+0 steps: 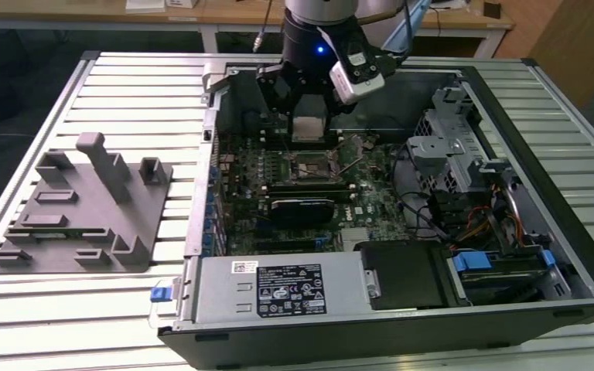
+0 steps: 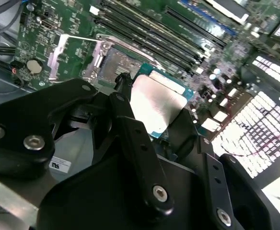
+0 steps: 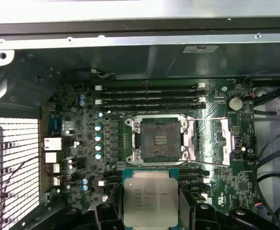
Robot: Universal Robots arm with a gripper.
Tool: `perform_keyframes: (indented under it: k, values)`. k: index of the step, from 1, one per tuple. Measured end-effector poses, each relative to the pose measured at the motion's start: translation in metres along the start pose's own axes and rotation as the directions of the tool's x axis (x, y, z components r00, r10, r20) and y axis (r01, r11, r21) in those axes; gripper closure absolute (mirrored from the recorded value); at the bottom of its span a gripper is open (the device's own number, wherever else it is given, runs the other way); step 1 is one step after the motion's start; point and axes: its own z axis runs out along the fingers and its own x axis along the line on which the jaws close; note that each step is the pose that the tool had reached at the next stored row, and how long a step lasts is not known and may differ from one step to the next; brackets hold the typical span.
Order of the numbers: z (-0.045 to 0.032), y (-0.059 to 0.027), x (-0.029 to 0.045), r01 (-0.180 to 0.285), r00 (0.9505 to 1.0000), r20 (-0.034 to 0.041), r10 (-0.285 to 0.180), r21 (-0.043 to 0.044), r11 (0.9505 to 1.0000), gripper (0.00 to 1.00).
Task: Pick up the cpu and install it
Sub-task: 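Pick up the cpu and move it towards the insertion slot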
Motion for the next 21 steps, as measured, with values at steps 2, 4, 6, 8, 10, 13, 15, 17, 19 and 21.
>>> perform_keyframes:
  k: [2,4,6,8,10,13,15,17,19,21]
  values:
    - [0.0029,0.0014,-0.0039,0.0,1.0,0.0001,0.0,-0.0002,1.0,0.45]
    - [0.0059,0.0027,-0.0073,0.0,1.0,0.0,0.0,-0.0001,1.0,0.45]
    - [0.0091,0.0038,-0.0104,0.0,1.0,0.0001,0.0,-0.0002,1.0,0.45]
    - [0.0122,0.0049,-0.0129,0.0,1.0,0.0001,0.0,-0.0002,1.0,0.45]
    - [0.0153,0.006,-0.0152,0.0,1.0,0.0001,0.0,-0.0002,1.0,0.45]
    - [0.02,0.0077,-0.0184,0.0,1.0,0.0,0.0,0.0001,1.0,0.45]
    - [0.0234,0.0089,-0.0193,0.0,1.0,0.0,0.0,0.0,1.0,0.45]
    - [0.0269,0.0104,-0.0199,0.0,1.0,0.0001,0.0,-0.0001,1.0,0.45]
    - [0.0304,0.0119,-0.0202,0.0,1.0,0.0001,0.0,-0.0002,1.0,0.45]
    - [0.0338,0.0138,-0.0204,0.0,1.0,0.0001,0.0,-0.0003,1.0,0.45]
